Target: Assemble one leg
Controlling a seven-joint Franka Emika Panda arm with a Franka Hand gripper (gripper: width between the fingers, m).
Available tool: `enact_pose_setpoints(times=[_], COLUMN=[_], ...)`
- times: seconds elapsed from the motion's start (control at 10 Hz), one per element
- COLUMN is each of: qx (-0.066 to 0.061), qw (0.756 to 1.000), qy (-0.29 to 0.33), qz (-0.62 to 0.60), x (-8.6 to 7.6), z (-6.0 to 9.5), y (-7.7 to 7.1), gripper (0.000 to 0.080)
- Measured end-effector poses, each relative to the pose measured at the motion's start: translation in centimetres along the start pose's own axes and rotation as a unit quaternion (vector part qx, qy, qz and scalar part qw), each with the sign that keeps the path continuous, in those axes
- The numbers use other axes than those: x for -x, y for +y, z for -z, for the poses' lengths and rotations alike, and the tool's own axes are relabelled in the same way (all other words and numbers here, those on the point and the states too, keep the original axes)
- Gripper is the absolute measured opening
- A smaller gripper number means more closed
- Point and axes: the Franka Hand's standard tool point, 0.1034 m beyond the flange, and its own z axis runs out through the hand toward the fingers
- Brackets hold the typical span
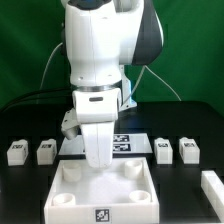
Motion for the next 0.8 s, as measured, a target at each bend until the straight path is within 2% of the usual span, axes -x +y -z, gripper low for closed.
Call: enact_pose_setpoints(times=[0.4, 0.5, 0.7, 0.8], qx=[0.001, 0.000, 0.004, -0.001], qw=[1.000, 1.000, 1.000, 1.000], qy=[0.000, 0.001, 0.009, 0.016], qz=[0.000, -0.001, 0.006, 0.006], x=[-0.1, -0.7, -3.0, -4.9], z=[0.1, 0.3, 0.3, 0.2], y=[0.1, 0.7, 1.7, 2.5], gripper=[0.0060, 0.0060, 0.0060, 0.0061])
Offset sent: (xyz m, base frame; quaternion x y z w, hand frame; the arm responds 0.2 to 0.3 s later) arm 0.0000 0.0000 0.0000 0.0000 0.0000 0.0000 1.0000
